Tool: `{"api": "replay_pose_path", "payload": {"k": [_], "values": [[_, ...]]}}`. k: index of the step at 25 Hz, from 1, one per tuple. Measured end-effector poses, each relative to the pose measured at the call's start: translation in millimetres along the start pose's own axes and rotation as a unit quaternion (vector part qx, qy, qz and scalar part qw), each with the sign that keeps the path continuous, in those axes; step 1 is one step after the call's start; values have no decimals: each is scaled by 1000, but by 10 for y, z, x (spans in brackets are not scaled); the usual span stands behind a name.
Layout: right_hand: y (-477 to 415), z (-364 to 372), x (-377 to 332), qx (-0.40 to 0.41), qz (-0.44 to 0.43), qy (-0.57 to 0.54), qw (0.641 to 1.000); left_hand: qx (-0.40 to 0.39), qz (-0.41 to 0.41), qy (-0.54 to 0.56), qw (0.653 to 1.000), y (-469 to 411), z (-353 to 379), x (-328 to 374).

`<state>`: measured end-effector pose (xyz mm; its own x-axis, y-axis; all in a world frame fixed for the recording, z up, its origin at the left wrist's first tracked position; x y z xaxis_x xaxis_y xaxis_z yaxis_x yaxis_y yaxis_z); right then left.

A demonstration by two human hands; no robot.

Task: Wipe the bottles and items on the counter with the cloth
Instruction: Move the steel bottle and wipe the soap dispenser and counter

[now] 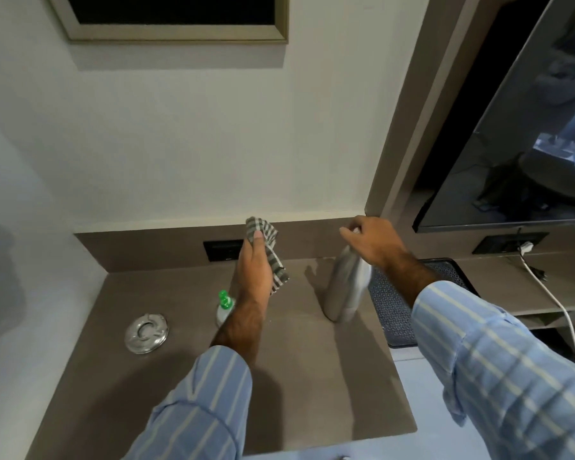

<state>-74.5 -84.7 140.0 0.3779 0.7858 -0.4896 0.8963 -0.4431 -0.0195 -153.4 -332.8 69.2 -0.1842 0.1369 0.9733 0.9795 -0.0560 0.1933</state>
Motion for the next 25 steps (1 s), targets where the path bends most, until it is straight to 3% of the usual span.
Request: {"api": "replay_pose_path", "payload": {"k": [4,5,8,9,10,13,15,17,20,23,25], "values": [[-4,48,-44,-52,7,37,998,51,55,-25,997,-10,-711,111],[16,8,-116,-31,-8,80,996,69,72,-39,994,-47,-880,53],[239,-72,-676,136,-192,171,957,115,126,-194,966,-53,-1202,-93],[350,61,-876,145,-247,145,947,113,149,-247,951,-33,-1193,-165],[429,322,-1002,105,-268,105,952,99,164,-306,932,-10,-1152,-277],[512,1494,-987,-136,-140,10,981,-47,154,-409,898,-27,-840,-791],[576,2155,-932,-229,-76,-43,969,-72,166,-450,875,-96,-794,-882],[607,2586,-975,-254,-55,-116,959,-41,209,-472,856,-173,-761,-779],[654,2866,-1047,-225,-24,-200,953,-67,231,-490,838,-247,-707,-663],[600,2762,-1113,-188,-21,-230,955,-83,255,-458,848,-269,-839,-437],[579,2564,-1184,-196,-20,-263,944,-45,287,-459,840,-267,-969,-183]]}}
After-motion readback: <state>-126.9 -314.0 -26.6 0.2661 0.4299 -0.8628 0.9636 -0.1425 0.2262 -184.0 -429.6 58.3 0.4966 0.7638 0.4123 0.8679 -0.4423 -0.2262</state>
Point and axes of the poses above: each hand's wrist, its own y-axis away from the middle knuckle, its own z-axis out of the palm, x = y × z, the point moved 7 cm from there along -y, towards the middle knuckle, and after that the axes turned 1 degree about -z, right-handed, at the moved point
